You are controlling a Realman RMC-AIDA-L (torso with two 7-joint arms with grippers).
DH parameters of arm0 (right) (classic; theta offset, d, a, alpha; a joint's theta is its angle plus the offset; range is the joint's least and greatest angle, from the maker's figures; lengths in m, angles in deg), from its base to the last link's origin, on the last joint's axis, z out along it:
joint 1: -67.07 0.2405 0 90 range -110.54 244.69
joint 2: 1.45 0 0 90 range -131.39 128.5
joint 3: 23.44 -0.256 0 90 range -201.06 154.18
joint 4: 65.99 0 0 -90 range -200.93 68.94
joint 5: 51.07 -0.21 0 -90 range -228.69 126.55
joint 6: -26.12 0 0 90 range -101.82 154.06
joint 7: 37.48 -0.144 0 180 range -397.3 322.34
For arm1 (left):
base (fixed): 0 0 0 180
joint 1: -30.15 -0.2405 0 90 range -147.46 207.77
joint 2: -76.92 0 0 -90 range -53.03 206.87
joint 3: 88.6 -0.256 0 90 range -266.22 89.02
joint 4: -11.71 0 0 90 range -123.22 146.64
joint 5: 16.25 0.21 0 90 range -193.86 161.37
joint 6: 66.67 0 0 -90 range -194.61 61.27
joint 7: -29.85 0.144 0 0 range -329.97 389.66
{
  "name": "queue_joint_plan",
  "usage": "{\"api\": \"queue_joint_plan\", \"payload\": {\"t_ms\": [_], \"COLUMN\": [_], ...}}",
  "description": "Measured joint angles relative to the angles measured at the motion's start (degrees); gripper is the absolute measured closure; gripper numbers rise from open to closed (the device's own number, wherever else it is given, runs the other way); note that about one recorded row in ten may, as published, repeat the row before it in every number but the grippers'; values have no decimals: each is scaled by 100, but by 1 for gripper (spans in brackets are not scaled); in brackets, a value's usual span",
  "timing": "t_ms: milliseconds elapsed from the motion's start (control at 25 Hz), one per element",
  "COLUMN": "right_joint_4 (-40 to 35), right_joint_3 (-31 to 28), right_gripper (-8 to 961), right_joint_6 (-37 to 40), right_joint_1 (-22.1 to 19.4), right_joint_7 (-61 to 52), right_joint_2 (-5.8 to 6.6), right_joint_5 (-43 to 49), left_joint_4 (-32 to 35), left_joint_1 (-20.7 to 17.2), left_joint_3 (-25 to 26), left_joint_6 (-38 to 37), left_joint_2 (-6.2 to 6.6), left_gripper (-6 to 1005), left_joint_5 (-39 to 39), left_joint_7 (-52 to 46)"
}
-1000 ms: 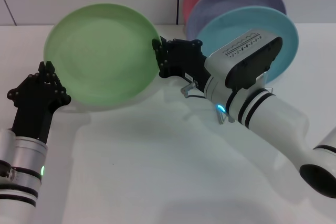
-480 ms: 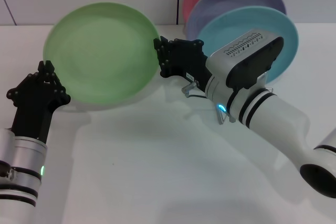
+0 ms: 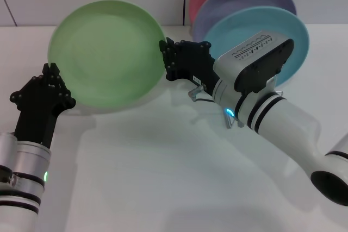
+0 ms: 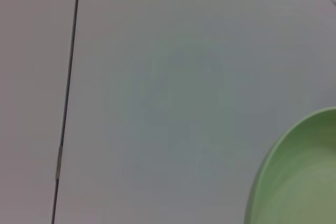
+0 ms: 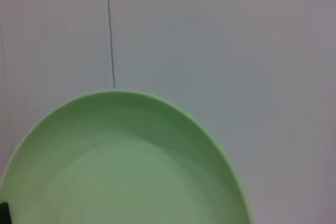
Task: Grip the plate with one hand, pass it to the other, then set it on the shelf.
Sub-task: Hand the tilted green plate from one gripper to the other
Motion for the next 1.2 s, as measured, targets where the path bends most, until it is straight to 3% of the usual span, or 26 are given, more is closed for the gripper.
{"api": "queue_joint_plan", "payload": {"t_ms": [1200], "right_joint_4": [29], "right_joint_3": [72], "right_gripper": [913], "right_joint_6": [-21], "right_joint_1": [12], "right_joint_7": [8], "right_joint_2": [-1], "right_joint_5": [-75], "left_joint_4": [57], "left_joint_1": [19], "left_joint_3": [0], "left_joint_6": [10], "left_joint_2": [-1], "left_gripper": [968], "left_joint_5": [6], "left_joint_7": [-99]}}
